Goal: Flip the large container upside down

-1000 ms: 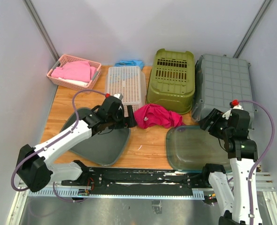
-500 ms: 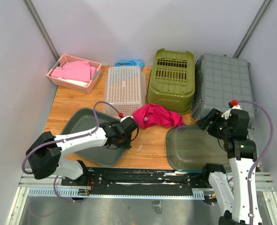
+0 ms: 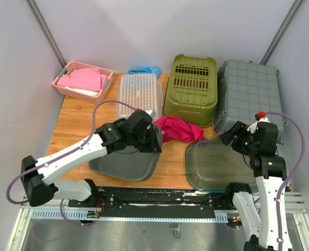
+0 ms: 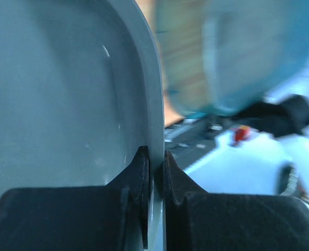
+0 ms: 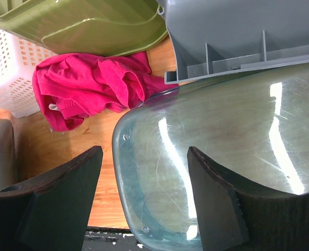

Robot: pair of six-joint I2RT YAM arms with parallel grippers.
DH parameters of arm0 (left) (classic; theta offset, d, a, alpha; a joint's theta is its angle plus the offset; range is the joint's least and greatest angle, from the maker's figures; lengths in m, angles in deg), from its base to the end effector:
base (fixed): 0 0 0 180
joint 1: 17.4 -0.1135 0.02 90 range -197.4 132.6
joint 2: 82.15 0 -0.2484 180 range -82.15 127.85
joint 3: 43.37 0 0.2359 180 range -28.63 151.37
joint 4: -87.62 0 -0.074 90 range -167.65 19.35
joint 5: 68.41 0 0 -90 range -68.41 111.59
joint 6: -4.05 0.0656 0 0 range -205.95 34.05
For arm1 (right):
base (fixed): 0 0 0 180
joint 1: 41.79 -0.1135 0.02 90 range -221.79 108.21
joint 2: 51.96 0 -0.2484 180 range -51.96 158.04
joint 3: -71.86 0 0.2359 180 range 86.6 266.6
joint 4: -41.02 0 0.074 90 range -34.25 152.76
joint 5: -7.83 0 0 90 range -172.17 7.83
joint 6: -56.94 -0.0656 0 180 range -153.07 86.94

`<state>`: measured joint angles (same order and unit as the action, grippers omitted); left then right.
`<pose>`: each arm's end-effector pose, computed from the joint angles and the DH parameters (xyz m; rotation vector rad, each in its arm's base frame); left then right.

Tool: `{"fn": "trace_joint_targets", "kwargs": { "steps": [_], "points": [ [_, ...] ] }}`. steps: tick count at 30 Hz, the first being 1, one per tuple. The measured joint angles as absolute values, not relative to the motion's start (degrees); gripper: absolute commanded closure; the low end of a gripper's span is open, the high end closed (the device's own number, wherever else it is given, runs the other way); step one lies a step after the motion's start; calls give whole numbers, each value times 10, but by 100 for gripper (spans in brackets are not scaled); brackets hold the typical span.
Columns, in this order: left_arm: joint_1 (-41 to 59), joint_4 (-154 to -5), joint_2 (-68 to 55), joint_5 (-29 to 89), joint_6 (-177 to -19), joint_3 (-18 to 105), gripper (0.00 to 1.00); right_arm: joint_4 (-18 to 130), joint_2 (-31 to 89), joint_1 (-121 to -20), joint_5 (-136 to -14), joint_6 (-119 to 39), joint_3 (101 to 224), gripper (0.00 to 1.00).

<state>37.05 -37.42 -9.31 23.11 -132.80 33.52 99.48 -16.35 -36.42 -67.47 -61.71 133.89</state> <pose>0.1556 -0.2207 0.2592 0.1867 2.6240 -0.7443 0.1467 0.0029 0.2902 0.4814 2.0980 0.5112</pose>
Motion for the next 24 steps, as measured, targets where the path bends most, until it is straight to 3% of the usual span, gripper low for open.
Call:
{"fn": "trace_joint_targets", "kwargs": {
  "steps": [5, 9, 14, 24],
  "points": [
    [370, -381, -134, 322, -1371, 451, 100, 990, -154, -364, -678, -617, 1339, 32],
    [347, -451, -165, 422, -1427, 469, 100, 980, -137, -364, -678, -617, 1339, 32],
    [294, -639, -227, 519, -1552, 359, 100, 970, -122, -365, -678, -617, 1339, 32],
    [255, -891, -296, 564, -1746, 166, 100, 962, -125, -367, -678, -617, 1339, 32]
  ]
}}
